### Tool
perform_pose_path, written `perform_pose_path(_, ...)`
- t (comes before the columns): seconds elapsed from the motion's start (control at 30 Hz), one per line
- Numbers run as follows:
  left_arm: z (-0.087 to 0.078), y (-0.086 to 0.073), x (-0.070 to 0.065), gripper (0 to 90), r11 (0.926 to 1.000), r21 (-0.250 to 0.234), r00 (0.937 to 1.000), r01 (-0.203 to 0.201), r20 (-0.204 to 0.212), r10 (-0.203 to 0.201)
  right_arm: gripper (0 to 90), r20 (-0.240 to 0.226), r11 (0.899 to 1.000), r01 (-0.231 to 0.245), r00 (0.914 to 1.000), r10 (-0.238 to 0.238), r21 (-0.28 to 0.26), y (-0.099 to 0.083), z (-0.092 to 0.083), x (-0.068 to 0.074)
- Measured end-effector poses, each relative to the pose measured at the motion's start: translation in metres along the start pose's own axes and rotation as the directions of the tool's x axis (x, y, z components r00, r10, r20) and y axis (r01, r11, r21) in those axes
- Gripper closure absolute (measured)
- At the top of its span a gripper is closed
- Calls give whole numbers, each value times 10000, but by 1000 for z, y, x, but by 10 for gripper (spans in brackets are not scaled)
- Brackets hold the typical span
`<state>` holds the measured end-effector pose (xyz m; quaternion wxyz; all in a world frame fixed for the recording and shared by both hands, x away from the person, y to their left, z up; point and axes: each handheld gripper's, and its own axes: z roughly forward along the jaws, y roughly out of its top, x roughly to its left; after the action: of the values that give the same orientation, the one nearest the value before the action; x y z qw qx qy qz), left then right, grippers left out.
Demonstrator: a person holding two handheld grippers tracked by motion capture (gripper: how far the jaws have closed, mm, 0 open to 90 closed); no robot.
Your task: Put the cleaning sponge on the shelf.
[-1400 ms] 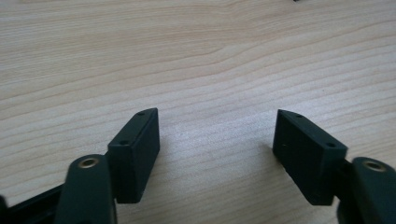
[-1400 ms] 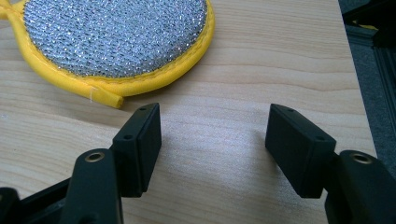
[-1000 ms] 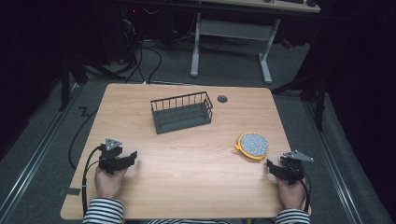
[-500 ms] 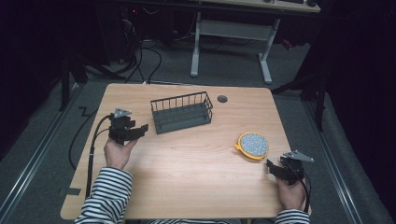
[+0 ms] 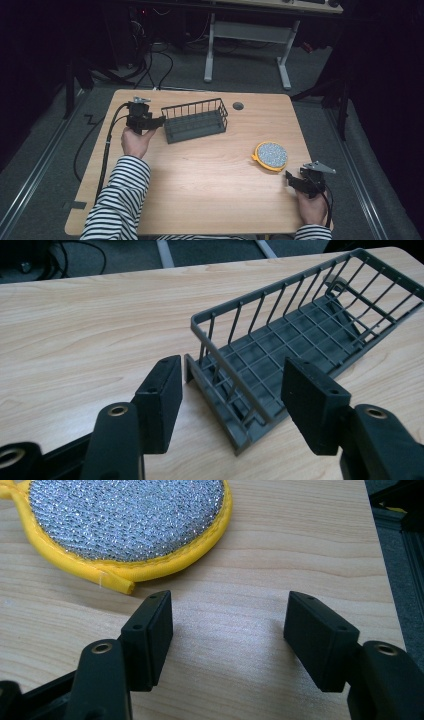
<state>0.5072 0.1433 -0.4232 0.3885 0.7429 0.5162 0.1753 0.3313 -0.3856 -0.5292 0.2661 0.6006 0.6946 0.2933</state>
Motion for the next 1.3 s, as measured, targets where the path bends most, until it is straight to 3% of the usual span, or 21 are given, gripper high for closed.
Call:
perform_pose_path(0.13, 10, 3, 0, 429, 9996, 112, 9997, 250, 14, -250, 363, 0, 10000, -25, 10000, 25, 7, 0, 0, 0)
perform_pose_path(0.23, 21, 4, -1, 442, 9994, 254, 9996, 243, -161, -239, 363, 1, 10000, -26, 10000, 26, 9, 0, 0, 0)
perform_pose_path(0.53, 31, 6, -6, 504, 9995, 327, 9994, 4, -347, 8, 361, -19, 10000, -27, 10000, 27, -8, 0, 0, 0)
perform_pose_path(0.73, 40, 3, -5, 547, 9984, 559, 9986, 70, -529, -40, 361, -27, 10000, -23, 10000, 23, -13, 0, 0, 0)
perform_pose_path(1.07, 41, 2, -4, 638, 9973, 735, 9976, 62, -691, -11, 360, -35, 10000, -22, 10000, 21, -13, 0, 0, 0)
perform_pose_path(1.3, 40, -1, -5, 647, 9983, 555, 9979, 168, -633, -132, 360, -35, 10000, -13, 10000, 13, -15, 0, 0, 0)
